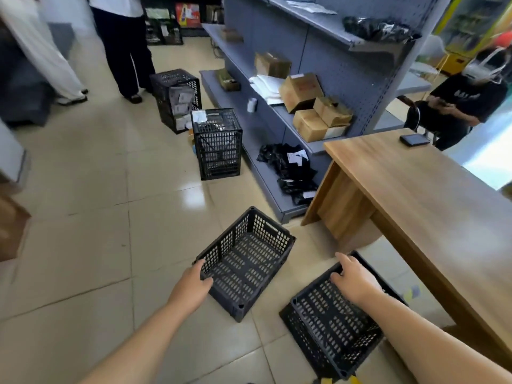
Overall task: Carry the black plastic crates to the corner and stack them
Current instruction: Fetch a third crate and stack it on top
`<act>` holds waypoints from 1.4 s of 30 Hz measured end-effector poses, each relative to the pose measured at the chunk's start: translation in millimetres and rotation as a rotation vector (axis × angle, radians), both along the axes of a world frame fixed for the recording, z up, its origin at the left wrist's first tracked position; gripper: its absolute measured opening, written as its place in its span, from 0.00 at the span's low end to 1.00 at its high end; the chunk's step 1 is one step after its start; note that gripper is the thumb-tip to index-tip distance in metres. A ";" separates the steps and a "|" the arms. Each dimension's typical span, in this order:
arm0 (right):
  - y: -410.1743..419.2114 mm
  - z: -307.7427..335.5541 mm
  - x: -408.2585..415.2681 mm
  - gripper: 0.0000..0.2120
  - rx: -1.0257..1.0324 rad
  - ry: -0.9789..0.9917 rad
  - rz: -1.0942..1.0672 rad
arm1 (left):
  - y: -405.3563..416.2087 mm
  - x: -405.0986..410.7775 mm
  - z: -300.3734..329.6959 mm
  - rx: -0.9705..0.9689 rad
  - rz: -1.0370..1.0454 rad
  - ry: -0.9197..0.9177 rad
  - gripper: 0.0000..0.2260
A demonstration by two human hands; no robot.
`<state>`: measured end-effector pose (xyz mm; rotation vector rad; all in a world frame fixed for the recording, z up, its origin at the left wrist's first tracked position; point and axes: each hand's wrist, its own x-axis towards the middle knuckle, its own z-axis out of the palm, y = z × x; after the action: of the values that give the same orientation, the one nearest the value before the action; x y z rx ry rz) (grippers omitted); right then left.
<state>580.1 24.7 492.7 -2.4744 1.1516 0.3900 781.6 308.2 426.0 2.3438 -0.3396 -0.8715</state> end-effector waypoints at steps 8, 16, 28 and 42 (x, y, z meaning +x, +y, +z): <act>-54.8 -14.4 65.2 0.23 0.073 0.052 0.105 | -28.5 4.7 10.3 0.074 0.142 -0.027 0.22; -78.2 -25.9 142.6 0.27 0.098 0.104 0.196 | -33.0 67.4 -13.9 0.088 0.223 0.031 0.27; -103.5 -46.7 212.4 0.25 0.157 0.157 0.215 | -47.9 123.9 -43.6 0.136 0.294 0.114 0.27; -159.7 -79.5 303.9 0.24 0.225 0.238 0.430 | -72.2 119.2 -81.9 0.078 0.572 0.255 0.25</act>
<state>884.1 -135.0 413.2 -2.5057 0.6005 0.9024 900.8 236.1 344.1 2.1809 0.4577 -0.8823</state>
